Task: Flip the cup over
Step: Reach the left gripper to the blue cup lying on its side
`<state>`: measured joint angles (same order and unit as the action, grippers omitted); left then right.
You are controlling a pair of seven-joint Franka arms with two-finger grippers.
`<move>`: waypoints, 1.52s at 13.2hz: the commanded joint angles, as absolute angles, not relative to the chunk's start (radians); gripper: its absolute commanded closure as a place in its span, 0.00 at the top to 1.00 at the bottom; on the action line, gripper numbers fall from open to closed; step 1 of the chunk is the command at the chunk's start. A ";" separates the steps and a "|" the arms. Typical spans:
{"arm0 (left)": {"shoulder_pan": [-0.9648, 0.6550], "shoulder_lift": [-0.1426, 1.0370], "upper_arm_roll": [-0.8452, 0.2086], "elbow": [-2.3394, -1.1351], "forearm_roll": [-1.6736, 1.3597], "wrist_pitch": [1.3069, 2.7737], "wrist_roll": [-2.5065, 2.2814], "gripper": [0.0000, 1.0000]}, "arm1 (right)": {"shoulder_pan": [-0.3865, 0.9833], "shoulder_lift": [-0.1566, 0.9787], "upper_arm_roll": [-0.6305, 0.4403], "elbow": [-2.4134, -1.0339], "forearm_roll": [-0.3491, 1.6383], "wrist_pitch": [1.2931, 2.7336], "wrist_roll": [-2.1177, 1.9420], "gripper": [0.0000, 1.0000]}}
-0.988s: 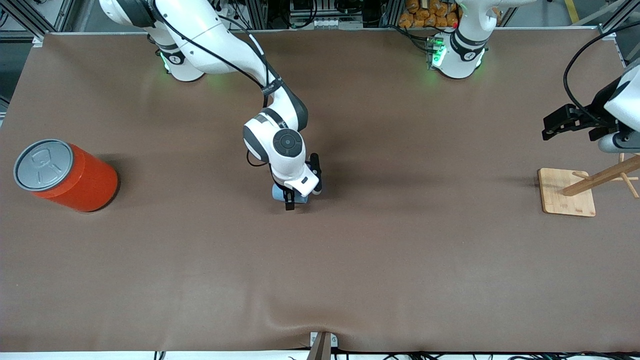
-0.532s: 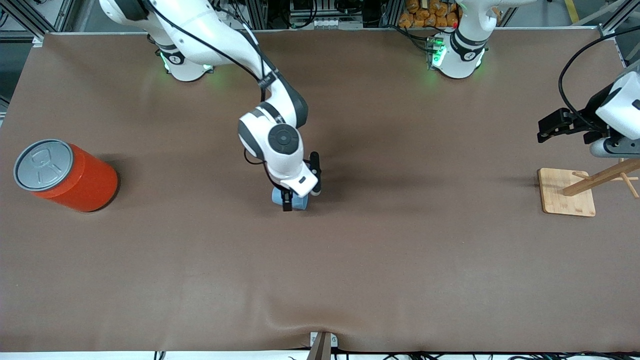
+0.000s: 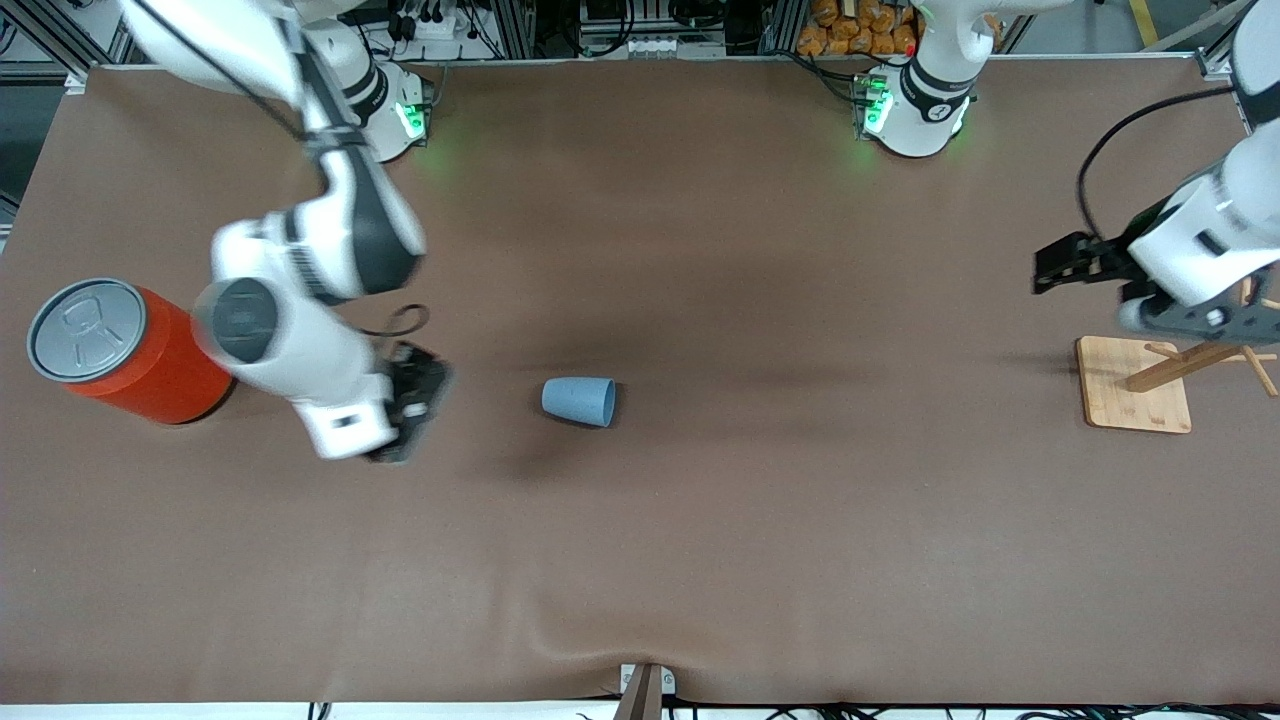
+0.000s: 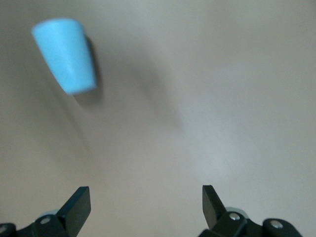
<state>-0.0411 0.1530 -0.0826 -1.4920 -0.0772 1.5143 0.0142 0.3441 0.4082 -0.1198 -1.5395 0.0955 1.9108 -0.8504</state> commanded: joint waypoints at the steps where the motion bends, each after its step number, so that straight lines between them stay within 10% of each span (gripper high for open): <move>1: -0.037 0.251 -0.084 -1.465 -0.229 1.572 0.026 1.00 | 0.321 0.304 -0.205 -1.580 0.123 1.818 -0.827 1.00; 20: -0.357 0.804 -0.086 -1.459 -1.281 2.127 0.400 1.00 | -0.066 -0.054 0.000 -1.589 0.114 1.443 0.063 1.00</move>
<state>-0.3326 0.7725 -0.0895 -1.4869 -1.2435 2.0903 0.3624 -0.0408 -0.0249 -0.0268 -1.5666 0.1117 1.4469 -0.0006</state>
